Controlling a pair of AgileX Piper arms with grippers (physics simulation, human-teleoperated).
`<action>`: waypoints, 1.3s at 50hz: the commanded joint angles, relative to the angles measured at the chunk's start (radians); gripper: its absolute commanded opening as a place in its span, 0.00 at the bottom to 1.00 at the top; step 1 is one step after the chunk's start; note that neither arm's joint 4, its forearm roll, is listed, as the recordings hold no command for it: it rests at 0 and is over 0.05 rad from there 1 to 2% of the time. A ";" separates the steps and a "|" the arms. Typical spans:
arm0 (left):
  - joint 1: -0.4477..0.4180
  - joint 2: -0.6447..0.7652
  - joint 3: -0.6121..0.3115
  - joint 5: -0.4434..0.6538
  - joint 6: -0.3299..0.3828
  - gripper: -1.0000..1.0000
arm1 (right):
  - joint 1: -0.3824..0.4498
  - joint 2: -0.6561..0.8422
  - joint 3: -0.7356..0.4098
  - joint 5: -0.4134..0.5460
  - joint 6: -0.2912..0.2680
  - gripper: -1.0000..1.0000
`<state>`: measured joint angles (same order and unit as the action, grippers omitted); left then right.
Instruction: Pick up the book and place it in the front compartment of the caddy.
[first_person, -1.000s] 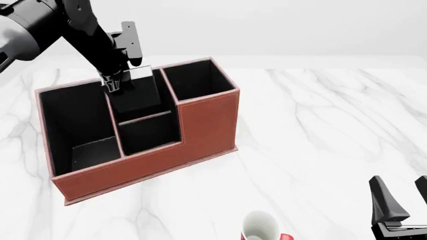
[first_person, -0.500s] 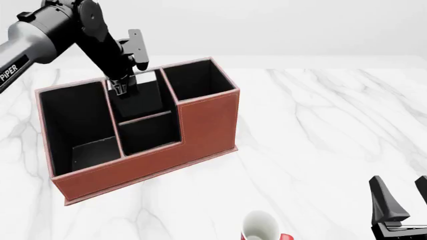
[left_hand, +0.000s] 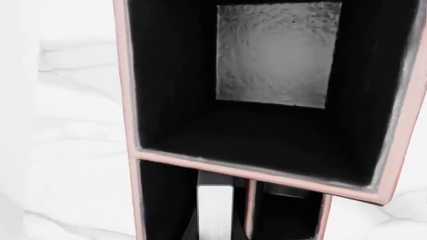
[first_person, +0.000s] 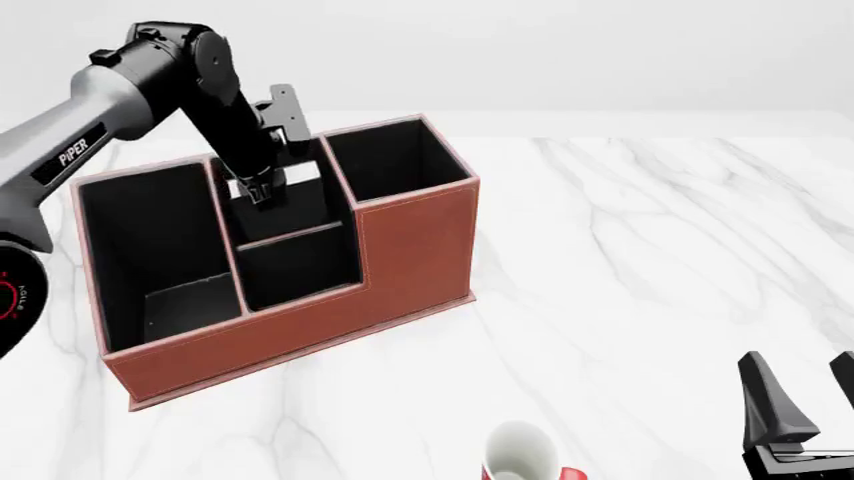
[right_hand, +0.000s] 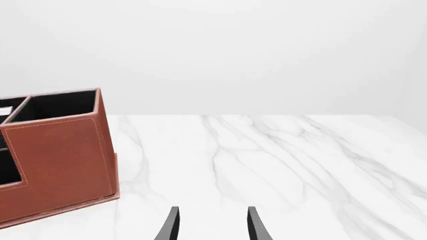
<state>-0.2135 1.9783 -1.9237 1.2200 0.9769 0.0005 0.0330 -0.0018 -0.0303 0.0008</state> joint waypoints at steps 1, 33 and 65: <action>0.001 0.040 -0.019 0.000 -0.019 0.00 | 0.000 -0.002 0.000 0.001 0.000 1.00; -0.008 0.138 -0.058 0.000 -0.081 0.00 | 0.000 -0.002 0.000 0.002 0.000 1.00; 0.039 0.053 -0.034 0.000 -0.032 1.00 | 0.000 -0.002 0.000 0.001 0.000 1.00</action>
<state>-0.2026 2.0846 -1.9779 1.2201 0.9282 0.0005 0.0331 -0.0018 -0.0304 0.0008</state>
